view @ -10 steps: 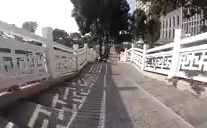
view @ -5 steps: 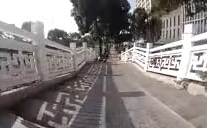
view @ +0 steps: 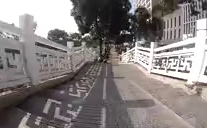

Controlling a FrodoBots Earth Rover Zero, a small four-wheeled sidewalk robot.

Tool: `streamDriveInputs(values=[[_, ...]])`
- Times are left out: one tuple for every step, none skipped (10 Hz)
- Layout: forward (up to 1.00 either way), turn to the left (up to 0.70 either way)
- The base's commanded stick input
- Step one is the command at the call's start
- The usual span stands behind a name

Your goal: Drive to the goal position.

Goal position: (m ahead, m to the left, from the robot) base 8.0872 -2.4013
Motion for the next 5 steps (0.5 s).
streamDriveInputs(values=[[0.70, 0.00], [0.70, 0.00], [0.70, 0.00], [0.70, 0.00], [0.70, 0.00]])
